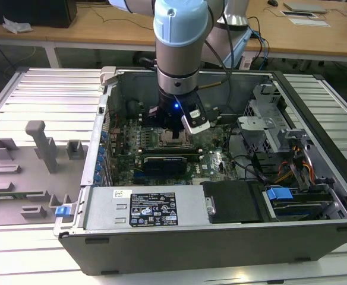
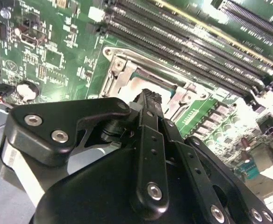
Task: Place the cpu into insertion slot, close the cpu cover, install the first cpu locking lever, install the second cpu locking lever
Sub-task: 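Install the second cpu locking lever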
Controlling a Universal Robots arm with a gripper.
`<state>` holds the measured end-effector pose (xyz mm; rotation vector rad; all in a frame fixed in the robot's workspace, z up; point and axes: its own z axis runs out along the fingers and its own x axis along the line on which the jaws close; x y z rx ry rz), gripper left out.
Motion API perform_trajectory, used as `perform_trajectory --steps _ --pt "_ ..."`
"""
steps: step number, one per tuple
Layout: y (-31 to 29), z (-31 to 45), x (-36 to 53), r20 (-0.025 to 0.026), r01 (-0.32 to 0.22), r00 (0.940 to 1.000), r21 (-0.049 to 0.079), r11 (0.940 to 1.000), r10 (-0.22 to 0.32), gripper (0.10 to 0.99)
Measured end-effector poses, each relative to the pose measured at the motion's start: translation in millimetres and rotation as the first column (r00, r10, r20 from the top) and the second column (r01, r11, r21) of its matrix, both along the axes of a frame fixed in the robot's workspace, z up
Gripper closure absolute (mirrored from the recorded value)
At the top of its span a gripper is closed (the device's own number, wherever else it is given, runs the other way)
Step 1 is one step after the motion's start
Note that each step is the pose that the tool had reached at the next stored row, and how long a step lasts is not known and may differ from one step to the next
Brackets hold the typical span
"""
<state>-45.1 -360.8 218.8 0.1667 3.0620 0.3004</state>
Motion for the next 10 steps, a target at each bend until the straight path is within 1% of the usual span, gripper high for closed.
perform_trajectory --steps 1,2,6,8,10 --pt "1.1 0.7 0.0 -0.0001 0.000 1.0000 -0.001 1.0000 0.000 0.980" --pt "3.2 2.9 0.0 -0.0001 0.000 1.0000 -0.004 1.0000 0.000 0.980" --pt "7.0 12.2 0.0 0.0000 0.000 1.0000 -0.024 0.9997 0.000 0.980" --pt "7.3 13.5 0.1 0.0000 0.000 1.0000 -0.027 0.9996 0.000 0.980" --pt "7.3 13.6 0.0 0.0000 0.000 1.0000 -0.027 0.9996 0.000 0.980"
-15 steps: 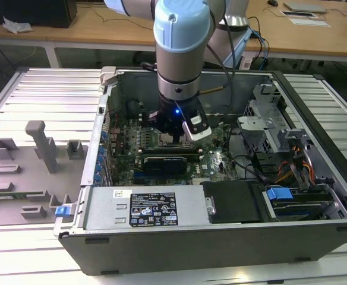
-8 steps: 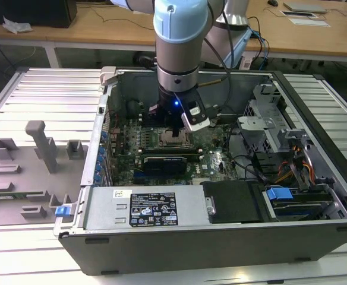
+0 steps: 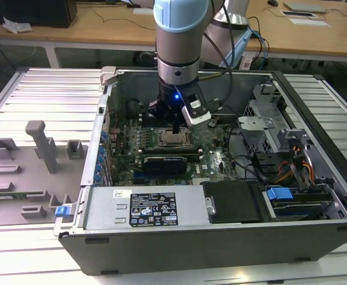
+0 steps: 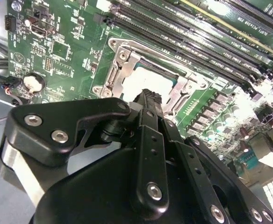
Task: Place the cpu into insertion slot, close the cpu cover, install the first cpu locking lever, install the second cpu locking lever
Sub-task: 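Install the second cpu locking lever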
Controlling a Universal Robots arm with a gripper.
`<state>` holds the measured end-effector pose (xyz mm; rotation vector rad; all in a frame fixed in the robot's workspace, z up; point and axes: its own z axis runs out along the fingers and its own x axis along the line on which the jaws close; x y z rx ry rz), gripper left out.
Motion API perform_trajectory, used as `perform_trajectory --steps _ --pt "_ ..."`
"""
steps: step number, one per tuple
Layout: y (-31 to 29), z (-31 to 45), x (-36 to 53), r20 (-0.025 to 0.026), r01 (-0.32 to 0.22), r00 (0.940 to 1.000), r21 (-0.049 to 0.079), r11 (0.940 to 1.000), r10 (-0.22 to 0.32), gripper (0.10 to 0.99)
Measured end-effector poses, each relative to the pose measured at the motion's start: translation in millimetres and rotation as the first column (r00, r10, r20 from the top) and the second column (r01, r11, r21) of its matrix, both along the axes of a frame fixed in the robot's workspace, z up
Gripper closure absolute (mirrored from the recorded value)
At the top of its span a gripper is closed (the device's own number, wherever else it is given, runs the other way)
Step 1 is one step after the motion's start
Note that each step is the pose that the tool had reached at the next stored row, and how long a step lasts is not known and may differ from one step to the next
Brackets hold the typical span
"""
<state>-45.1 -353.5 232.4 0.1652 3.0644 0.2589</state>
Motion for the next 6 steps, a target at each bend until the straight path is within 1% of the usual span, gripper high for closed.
perform_trajectory --steps 6 --pt "0.0 0.0 0.0 0.0000 0.000 1.0000 0.000 1.0000 0.000 0.980"
